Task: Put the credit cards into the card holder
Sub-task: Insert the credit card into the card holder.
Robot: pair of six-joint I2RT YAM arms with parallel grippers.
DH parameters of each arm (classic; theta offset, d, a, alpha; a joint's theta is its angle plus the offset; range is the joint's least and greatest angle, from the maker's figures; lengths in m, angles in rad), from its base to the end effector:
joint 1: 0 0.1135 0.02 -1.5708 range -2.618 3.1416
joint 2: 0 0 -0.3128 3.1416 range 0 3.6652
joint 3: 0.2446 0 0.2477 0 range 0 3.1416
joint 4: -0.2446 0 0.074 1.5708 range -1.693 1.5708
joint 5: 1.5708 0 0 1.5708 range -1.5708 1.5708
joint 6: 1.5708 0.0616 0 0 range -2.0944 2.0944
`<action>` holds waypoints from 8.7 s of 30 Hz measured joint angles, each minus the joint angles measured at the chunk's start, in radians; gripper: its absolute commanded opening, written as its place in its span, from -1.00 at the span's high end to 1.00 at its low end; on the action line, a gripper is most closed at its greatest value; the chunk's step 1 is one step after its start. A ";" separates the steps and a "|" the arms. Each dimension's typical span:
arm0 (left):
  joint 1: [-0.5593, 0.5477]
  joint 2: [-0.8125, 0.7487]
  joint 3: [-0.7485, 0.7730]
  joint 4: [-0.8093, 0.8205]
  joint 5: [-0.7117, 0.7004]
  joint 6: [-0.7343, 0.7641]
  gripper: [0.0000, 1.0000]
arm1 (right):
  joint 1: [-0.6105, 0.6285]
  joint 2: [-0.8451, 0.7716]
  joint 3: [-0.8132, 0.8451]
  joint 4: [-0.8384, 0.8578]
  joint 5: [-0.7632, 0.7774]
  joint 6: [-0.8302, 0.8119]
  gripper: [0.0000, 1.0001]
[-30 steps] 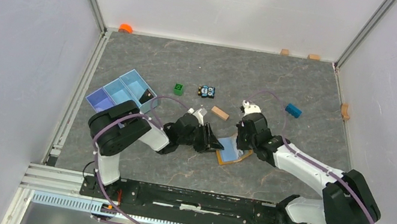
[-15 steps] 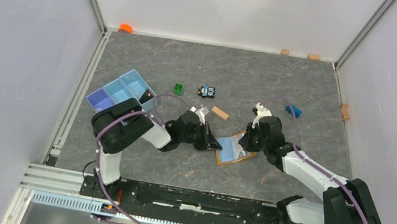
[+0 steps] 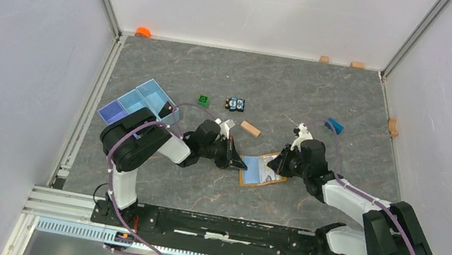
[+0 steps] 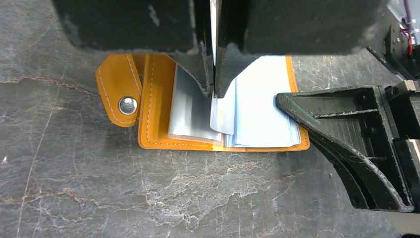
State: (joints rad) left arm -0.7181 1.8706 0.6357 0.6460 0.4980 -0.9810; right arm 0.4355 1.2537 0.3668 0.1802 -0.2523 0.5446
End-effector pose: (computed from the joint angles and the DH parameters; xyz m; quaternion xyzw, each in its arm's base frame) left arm 0.2478 -0.2556 0.1341 0.0032 0.8625 -0.4867 0.1385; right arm 0.1952 0.1078 0.1755 -0.0035 0.9024 0.2963 0.3127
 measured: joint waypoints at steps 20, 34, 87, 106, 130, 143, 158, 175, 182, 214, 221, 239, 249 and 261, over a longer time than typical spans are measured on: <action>0.048 -0.002 -0.010 -0.019 0.077 0.023 0.96 | -0.006 0.001 -0.134 0.240 -0.037 0.208 1.00; 0.066 -0.008 -0.026 -0.015 0.102 0.040 0.96 | -0.032 -0.034 -0.175 0.233 -0.114 0.265 1.00; 0.084 -0.012 -0.025 -0.034 0.148 0.074 0.96 | -0.036 0.227 -0.204 0.613 -0.131 0.360 1.00; 0.087 -0.007 -0.025 -0.026 0.160 0.074 0.94 | 0.022 0.284 -0.204 0.692 -0.057 0.428 1.00; 0.089 -0.005 -0.025 -0.027 0.164 0.074 0.69 | 0.090 0.369 -0.221 0.832 0.018 0.498 1.00; 0.090 -0.005 -0.025 -0.031 0.166 0.074 0.81 | 0.128 0.336 -0.223 0.805 0.085 0.485 0.71; 0.089 -0.005 -0.025 -0.028 0.165 0.073 0.82 | 0.153 0.155 -0.144 0.478 0.141 0.305 0.24; 0.089 -0.005 -0.025 -0.021 0.172 0.073 0.42 | 0.268 0.151 -0.040 0.318 0.280 0.190 0.10; 0.089 -0.005 -0.025 -0.016 0.182 0.073 0.42 | 0.301 0.152 -0.033 0.315 0.289 0.195 0.04; 0.088 -0.006 -0.062 0.049 0.192 0.025 0.70 | 0.395 0.117 -0.043 0.299 0.358 0.330 -0.03; 0.088 -0.006 -0.067 0.058 0.192 0.024 0.61 | 0.407 0.002 -0.043 0.183 0.387 0.269 0.02; 0.088 -0.006 -0.067 0.050 0.184 0.024 0.42 | 0.407 0.080 -0.034 0.185 0.273 0.243 0.20; 0.088 -0.006 -0.067 0.051 0.184 0.023 0.40 | 0.407 0.103 -0.032 0.214 0.224 0.240 0.34; 0.088 -0.006 -0.080 0.075 0.176 0.005 0.39 | 0.415 0.131 -0.028 0.282 0.192 0.243 0.43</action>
State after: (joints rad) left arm -0.6304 1.8645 0.5552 0.7208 0.6743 -0.9756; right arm 0.8505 1.3849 0.3389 0.4625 -0.0601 0.7879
